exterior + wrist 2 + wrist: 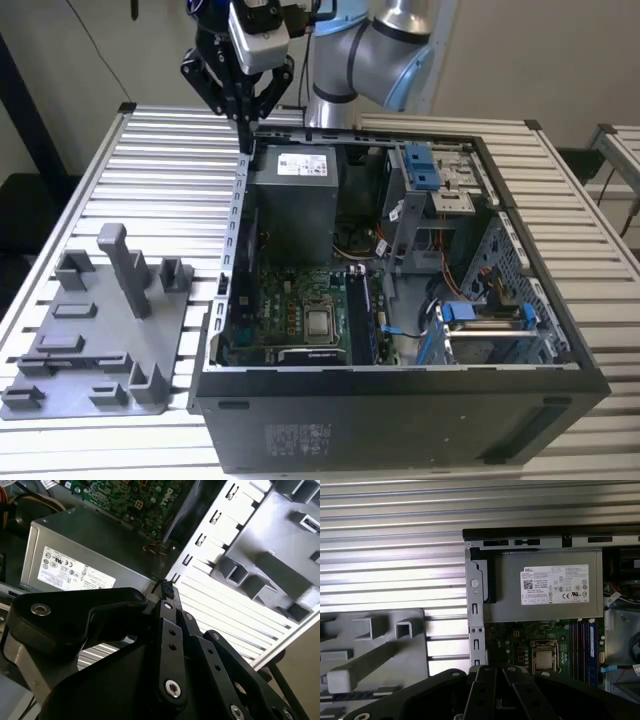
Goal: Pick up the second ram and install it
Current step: 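Reach for the second ram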
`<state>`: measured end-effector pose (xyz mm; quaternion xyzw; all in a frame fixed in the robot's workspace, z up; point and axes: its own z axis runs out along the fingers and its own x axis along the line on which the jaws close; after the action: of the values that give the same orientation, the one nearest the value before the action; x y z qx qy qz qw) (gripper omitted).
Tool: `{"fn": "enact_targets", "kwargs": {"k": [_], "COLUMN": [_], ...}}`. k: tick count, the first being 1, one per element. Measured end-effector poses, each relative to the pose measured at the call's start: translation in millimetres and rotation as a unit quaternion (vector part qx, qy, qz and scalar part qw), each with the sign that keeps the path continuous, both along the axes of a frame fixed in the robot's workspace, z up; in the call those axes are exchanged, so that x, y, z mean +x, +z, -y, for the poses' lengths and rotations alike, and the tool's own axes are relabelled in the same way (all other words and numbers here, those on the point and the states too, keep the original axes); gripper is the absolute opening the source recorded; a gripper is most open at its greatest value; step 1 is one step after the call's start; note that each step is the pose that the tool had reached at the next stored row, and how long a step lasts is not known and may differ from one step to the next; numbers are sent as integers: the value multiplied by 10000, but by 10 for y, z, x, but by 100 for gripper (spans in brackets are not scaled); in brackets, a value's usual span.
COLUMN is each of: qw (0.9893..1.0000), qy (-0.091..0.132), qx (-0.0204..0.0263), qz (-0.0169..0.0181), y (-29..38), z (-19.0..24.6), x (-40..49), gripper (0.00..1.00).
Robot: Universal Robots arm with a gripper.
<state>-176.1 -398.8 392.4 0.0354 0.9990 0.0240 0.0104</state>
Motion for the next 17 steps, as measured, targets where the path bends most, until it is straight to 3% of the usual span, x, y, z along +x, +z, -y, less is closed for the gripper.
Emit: {"fn": "enact_targets", "kwargs": {"k": [17], "qw": [10000], "qy": [0], "qx": [0], "qz": [0], "y": [-1], "z": [0], "x": [-194], "gripper": [11]}}
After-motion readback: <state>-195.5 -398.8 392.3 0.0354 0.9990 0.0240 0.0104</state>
